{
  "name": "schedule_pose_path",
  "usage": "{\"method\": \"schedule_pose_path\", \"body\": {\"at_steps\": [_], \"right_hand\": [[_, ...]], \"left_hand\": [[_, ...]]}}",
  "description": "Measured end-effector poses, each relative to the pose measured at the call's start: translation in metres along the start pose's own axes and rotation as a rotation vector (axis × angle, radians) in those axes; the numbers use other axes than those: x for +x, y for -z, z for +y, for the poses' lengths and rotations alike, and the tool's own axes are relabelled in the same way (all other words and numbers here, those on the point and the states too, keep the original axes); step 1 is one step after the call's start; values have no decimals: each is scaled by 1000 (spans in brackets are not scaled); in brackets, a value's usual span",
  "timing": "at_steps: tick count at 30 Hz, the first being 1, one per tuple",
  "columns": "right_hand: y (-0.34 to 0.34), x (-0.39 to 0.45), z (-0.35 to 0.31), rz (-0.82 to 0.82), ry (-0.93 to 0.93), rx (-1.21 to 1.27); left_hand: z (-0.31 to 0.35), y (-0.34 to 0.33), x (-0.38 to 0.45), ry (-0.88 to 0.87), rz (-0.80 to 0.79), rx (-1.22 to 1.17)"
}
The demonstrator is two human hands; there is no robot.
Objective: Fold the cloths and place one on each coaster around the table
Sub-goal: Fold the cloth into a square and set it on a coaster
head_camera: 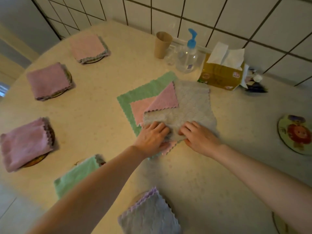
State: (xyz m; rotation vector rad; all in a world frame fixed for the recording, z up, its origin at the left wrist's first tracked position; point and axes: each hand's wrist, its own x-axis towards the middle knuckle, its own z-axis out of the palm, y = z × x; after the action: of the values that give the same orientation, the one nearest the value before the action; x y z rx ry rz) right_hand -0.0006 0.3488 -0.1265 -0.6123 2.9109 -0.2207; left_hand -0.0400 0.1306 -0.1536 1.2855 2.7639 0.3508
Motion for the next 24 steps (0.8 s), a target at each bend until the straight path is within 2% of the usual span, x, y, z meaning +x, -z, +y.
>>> {"method": "schedule_pose_path", "body": {"at_steps": [4, 10, 13, 16, 18, 20, 22, 24], "right_hand": [[10, 1, 11, 19, 4, 218], [33, 12, 13, 120, -199, 445], [39, 15, 7, 102, -196, 416], [46, 8, 11, -46, -159, 396], [49, -1, 21, -140, -153, 366], [51, -12, 30, -165, -172, 215], [60, -17, 39, -82, -251, 125], [78, -15, 45, 104, -366, 151]], "left_hand": [[13, 5, 9, 133, 31, 41], [24, 21, 24, 304, -80, -47], [11, 32, 30, 321, -58, -160], [-9, 42, 30, 317, -104, -151], [-18, 52, 30, 375, -133, -162], [-23, 67, 33, 460, -131, -173], [-28, 84, 40, 486, -100, -171], [-28, 104, 52, 521, -39, -278]]}}
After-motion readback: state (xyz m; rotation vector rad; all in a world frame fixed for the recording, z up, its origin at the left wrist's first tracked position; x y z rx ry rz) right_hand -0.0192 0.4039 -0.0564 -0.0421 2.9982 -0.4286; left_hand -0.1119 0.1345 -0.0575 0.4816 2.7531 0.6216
